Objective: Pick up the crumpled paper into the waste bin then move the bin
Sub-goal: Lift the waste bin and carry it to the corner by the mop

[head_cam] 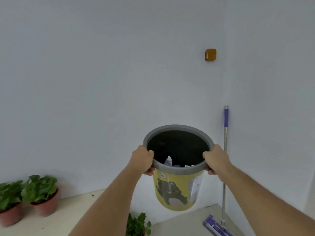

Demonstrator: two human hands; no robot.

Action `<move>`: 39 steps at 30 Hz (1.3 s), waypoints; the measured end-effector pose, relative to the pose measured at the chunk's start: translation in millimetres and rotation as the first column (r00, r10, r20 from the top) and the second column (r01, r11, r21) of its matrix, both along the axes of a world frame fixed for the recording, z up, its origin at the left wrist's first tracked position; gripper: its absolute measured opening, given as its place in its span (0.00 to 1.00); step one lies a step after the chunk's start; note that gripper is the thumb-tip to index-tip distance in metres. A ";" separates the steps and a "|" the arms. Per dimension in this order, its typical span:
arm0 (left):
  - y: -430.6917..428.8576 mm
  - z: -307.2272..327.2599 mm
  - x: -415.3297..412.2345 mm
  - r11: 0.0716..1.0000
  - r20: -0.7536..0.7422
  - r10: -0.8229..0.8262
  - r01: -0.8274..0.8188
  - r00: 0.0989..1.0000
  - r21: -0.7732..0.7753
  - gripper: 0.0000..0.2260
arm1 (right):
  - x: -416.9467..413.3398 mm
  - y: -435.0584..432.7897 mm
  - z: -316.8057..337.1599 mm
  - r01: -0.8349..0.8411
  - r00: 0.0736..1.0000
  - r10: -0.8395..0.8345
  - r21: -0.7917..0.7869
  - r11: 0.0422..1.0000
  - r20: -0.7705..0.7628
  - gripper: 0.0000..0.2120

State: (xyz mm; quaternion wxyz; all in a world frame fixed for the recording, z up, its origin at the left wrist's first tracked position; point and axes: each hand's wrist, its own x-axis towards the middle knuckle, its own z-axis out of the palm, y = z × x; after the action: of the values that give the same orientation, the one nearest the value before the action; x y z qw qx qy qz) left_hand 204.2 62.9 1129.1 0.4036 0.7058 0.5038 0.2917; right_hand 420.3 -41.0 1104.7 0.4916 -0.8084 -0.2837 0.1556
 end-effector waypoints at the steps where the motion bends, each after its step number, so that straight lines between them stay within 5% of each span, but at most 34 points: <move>1: -1.4 -0.1 5.6 1.000 0.003 -0.012 0.012 1.000 -0.006 0.08 | 5.4 -2.4 0.8 0.007 1.000 -0.007 -0.001 1.000 0.002 0.14; 18: 35.1 -14.8 137.4 0.999 -0.004 -0.029 0.029 1.000 -0.017 0.09 | 133.3 30.7 -10.0 0.011 1.000 -0.011 0.001 1.000 -0.020 0.14; 39: 246.0 -32.2 262.9 0.986 -0.064 -0.166 0.167 0.984 0.013 0.10 | 243.9 212.1 -27.8 0.129 0.991 -0.131 -0.033 0.991 -0.041 0.14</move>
State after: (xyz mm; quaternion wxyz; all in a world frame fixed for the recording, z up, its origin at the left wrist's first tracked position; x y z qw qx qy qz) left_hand 467.1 308.8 1096.8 0.4040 0.7579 0.4528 0.2393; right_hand 664.1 171.1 1076.8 0.4943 -0.8291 -0.2173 0.1451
